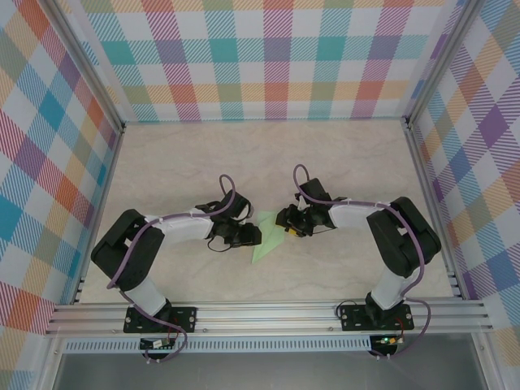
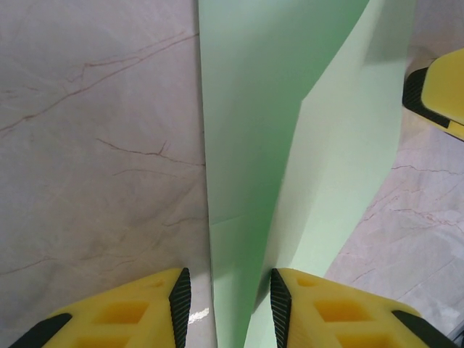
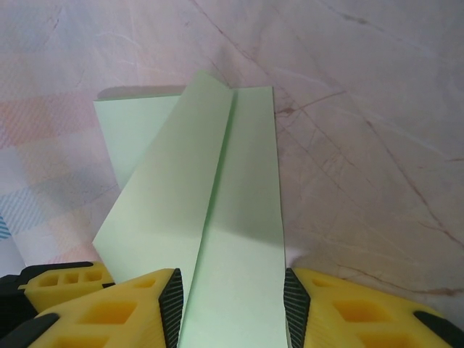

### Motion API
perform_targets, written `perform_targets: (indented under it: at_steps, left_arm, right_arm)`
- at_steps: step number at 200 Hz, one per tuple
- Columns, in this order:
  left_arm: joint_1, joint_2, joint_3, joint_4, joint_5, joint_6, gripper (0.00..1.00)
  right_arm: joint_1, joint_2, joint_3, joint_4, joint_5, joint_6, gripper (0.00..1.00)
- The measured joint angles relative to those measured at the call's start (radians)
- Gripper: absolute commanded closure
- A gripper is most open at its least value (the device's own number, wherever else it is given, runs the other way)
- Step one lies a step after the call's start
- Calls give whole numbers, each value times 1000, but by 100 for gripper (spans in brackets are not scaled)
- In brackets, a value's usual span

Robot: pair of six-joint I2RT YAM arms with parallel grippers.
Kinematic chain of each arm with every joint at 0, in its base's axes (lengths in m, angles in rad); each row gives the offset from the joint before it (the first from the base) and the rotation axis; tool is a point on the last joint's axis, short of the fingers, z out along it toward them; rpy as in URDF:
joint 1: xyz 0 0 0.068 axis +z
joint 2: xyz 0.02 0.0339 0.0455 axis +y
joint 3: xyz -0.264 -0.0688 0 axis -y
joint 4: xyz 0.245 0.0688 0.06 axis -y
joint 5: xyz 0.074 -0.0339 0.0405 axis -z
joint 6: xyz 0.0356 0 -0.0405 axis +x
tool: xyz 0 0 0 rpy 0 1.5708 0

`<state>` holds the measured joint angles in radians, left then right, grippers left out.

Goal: Fold a paper plane with a square sheet of paper (pick it up from the middle)
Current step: Turn over the paper at the center of the table.

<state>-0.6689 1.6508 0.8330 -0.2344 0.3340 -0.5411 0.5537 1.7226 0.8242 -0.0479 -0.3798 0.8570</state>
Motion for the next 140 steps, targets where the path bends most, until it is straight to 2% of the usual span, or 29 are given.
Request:
perform_targets:
  at_steps: [99,140]
  left_arm:
    - [1,5,2,-4,-13,0,70]
    - [2,5,2,-6,-12,0,70]
  right_arm:
    - [24,-4,-5,20,-31,23,56]
    - [30,-88,-20,-52,23,24,54]
